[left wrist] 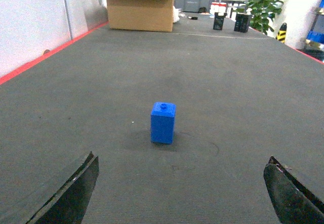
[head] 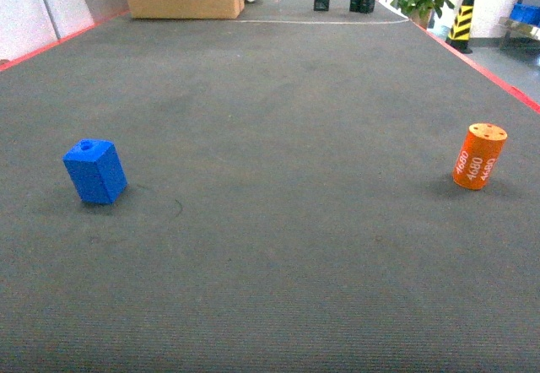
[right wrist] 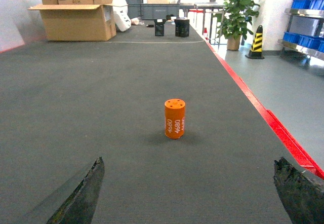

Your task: Sort blue parts and orange caps into right shelf containers

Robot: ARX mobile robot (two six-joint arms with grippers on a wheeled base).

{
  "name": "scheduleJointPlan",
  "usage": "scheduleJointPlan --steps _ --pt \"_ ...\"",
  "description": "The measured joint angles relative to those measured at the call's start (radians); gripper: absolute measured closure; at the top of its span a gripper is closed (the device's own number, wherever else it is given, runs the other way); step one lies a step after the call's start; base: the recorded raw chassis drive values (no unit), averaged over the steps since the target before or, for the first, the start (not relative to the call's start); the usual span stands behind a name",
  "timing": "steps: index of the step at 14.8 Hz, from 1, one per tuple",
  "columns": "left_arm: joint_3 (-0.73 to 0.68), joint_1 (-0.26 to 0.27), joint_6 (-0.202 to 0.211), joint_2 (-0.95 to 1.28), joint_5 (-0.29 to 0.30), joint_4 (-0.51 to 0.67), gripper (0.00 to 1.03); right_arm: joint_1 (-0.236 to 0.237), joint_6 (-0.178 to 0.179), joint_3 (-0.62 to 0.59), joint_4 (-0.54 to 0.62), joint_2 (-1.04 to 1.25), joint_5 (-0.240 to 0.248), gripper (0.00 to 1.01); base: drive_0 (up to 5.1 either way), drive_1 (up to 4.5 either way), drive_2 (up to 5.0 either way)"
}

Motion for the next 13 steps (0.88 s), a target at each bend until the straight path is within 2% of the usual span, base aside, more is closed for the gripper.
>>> scheduleJointPlan --steps 13 --pt "0.000 0.000 0.000 0.000 0.000 0.000 0.05 0.000 0.000 0.000 0.000 0.000 0.000 0.03 0.0 0.00 0.0"
